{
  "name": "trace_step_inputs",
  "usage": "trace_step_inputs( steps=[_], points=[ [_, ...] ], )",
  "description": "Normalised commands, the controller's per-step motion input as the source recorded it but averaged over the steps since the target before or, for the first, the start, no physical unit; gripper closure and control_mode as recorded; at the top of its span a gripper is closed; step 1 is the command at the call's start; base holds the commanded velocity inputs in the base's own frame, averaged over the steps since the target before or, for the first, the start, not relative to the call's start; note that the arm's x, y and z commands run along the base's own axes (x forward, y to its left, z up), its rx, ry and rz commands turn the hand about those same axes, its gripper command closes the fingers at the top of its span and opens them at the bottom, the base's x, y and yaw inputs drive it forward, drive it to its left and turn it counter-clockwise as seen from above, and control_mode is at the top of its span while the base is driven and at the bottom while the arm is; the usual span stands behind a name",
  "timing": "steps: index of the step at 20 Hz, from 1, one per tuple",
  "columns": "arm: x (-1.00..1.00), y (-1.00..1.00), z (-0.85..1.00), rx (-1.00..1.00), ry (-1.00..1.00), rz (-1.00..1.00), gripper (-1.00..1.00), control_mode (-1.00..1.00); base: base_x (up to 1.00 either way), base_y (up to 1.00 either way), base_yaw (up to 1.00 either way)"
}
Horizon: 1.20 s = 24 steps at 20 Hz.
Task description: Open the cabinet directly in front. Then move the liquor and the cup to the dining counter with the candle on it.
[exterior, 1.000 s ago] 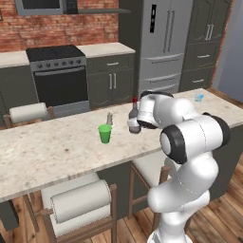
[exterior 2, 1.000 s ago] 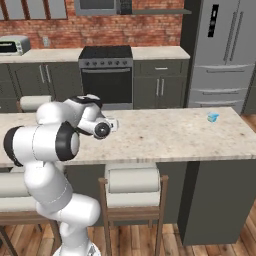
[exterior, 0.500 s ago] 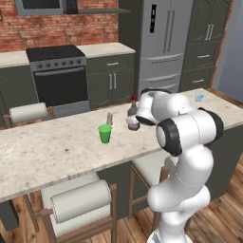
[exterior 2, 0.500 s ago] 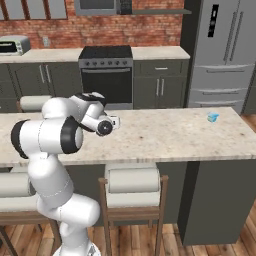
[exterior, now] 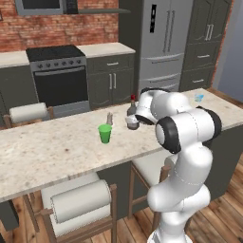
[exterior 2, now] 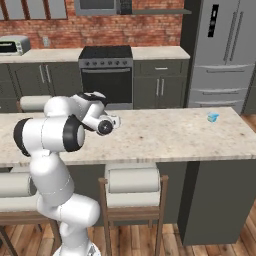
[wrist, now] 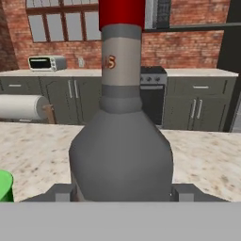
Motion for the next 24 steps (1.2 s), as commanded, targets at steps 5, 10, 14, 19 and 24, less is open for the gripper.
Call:
trace_step_inputs(
  steps=[5,10,14,19,24],
  points=[
    [0.00,0.00,0.00,0.00,0.00,0.00,-1.00,-1.00,0.00,0.00,0.00],
    [0.00,0.00,0.13,0.00,0.01,0.00,-1.00,-1.00,0.00,0.00,0.00],
    [0.00,0.00,0.48,0.00,0.05,-0.01,-1.00,-1.00,0.00,0.00,0.00],
    [-0.38,-0.01,0.98,0.00,0.12,-0.05,-1.00,-1.00,0.00,0.00,0.00],
    [-0.93,-0.27,1.00,0.00,0.13,-0.09,-1.00,-1.00,0.00,0.00,0.00]
  ],
)
